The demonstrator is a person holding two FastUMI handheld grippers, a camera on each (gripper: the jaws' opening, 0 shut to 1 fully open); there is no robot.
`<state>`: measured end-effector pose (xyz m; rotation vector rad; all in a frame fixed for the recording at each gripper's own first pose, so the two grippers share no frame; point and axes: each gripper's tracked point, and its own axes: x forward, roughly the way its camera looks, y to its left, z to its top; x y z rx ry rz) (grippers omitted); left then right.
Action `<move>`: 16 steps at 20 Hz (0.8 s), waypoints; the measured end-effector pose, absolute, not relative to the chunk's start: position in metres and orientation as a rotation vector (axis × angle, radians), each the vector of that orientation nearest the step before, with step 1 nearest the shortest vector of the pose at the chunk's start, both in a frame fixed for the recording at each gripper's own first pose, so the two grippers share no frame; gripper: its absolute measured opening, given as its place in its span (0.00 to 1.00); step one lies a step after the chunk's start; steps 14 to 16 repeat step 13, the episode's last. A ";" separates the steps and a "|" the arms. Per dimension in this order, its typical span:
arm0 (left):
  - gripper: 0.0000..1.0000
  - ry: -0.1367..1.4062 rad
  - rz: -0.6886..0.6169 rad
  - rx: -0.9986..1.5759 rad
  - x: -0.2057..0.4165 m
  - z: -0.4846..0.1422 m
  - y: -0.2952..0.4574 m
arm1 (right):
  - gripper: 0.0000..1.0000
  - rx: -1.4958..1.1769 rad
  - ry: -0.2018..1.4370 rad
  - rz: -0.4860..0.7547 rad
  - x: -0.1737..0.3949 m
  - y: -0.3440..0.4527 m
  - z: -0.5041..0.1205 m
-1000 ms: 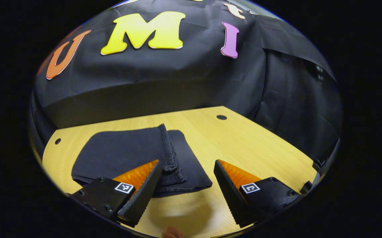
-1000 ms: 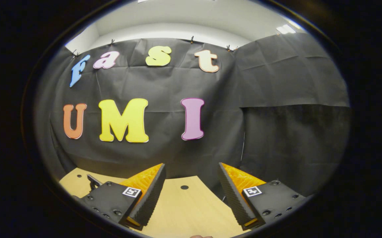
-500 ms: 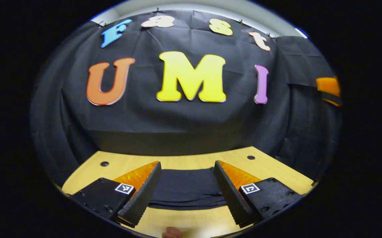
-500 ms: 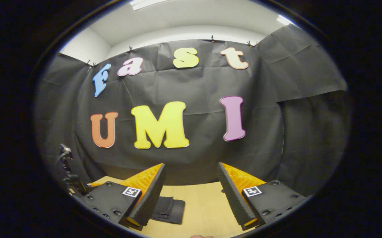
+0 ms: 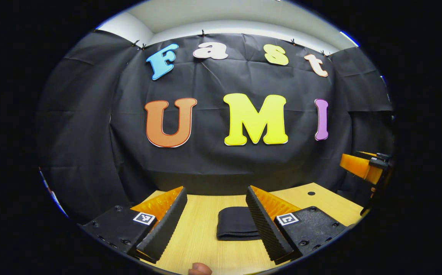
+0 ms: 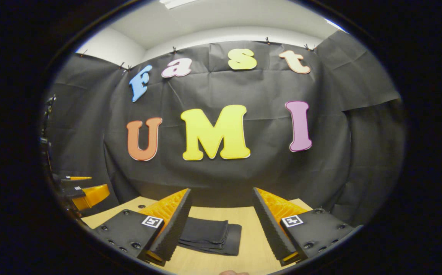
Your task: Grasp the waist and the cuffs of the jeans and fold them to make the two legs overlap; first hold the waist and fold one-third of the jeans toward the cuffs, then hold the cuffs and fold the remaining one-third in the same direction to finish folding.
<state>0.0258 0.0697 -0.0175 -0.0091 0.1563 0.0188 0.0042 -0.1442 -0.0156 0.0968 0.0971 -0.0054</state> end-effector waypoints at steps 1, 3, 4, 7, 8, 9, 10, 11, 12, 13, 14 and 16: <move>0.99 0.168 0.008 -0.014 0.020 -0.023 0.067 | 0.94 0.077 0.097 -0.008 0.001 -0.141 -0.021; 1.00 0.180 -0.002 -0.025 0.009 -0.031 0.063 | 0.94 0.056 0.097 -0.015 -0.006 -0.136 -0.027; 0.99 0.185 -0.015 -0.029 0.007 -0.035 0.059 | 0.94 0.051 0.100 -0.022 -0.010 -0.137 -0.031; 0.99 0.216 -0.050 -0.041 0.002 -0.048 0.053 | 0.94 0.042 0.110 -0.025 -0.012 -0.133 -0.040; 0.99 0.225 -0.059 -0.049 0.000 -0.049 0.051 | 0.94 0.038 0.114 -0.026 -0.010 -0.131 -0.042; 0.99 0.226 -0.057 -0.046 -0.001 -0.049 0.052 | 0.94 0.038 0.116 -0.027 -0.008 -0.131 -0.044; 0.99 0.226 -0.056 -0.036 -0.002 -0.049 0.053 | 0.96 0.042 0.120 -0.026 -0.009 -0.130 -0.046; 0.99 0.225 -0.054 -0.026 -0.003 -0.051 0.054 | 0.96 0.045 0.126 -0.025 -0.009 -0.129 -0.046; 0.99 0.225 -0.052 -0.022 -0.003 -0.051 0.055 | 0.96 0.047 0.128 -0.019 -0.009 -0.128 -0.047; 0.99 0.225 -0.053 -0.025 -0.003 -0.050 0.055 | 0.96 0.047 0.134 -0.010 -0.010 -0.125 -0.048; 0.99 0.225 -0.053 -0.025 -0.003 -0.050 0.055 | 0.96 0.047 0.134 -0.010 -0.010 -0.125 -0.048; 0.99 0.225 -0.053 -0.025 -0.003 -0.050 0.055 | 0.96 0.047 0.134 -0.010 -0.010 -0.125 -0.048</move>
